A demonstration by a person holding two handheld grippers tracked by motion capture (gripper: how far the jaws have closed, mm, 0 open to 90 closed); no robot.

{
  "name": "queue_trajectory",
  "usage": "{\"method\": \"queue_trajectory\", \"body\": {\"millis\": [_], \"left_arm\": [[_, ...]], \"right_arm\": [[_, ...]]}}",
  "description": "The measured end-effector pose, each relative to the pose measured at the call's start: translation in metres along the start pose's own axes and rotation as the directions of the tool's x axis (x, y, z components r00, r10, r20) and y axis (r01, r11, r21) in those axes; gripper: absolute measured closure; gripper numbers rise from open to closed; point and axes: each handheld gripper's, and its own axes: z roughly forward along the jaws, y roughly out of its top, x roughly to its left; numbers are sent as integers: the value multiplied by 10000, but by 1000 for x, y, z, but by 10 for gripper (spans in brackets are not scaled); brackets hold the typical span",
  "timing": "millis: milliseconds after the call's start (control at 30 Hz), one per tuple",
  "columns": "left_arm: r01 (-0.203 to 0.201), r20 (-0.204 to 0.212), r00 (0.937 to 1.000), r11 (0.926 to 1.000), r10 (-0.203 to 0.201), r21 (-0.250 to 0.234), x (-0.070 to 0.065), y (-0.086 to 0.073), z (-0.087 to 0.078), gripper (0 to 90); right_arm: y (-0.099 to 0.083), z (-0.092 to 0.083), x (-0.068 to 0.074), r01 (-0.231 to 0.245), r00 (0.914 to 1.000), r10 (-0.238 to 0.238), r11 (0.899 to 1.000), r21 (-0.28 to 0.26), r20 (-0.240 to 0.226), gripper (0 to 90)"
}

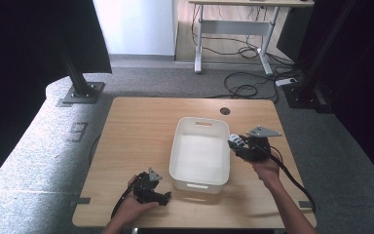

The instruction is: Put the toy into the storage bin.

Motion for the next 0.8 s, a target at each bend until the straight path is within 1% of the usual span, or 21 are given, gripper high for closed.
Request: {"method": "queue_trajectory", "body": {"millis": [33, 100, 200, 267, 533, 567, 800], "left_arm": [[6, -4, 10000, 10000, -6, -5, 0, 0, 0, 69], [2, -7, 10000, 10000, -2, -2, 0, 0, 0, 69], [-5, 0, 10000, 10000, 5, -1, 0, 0, 0, 69], [-16, 11, 10000, 10000, 16, 0, 0, 0, 0, 69], [-31, 17, 10000, 10000, 31, 16, 0, 0, 0, 68], [-30, 11, 10000, 10000, 30, 34, 0, 0, 0, 68], [-11, 23, 10000, 10000, 11, 32, 0, 0, 0, 68]], "right_arm": [[2, 4, 6, 97, 9999, -96, 9999, 58, -70, 504], [4, 7, 10, 142, 9997, -141, 9999, 57, -175, 504], [6, 9, 14, 92, 9996, -92, 10000, 24, -282, 504], [8, 12, 17, 170, 9995, -169, 9998, 60, -283, 504], [11, 13, 20, 193, 9994, -190, 9998, 105, -277, 504], [12, 14, 22, 284, 9990, -281, 9996, 77, -350, 503], [14, 18, 28, 373, 9985, -366, 9991, 177, -405, 503]]}}
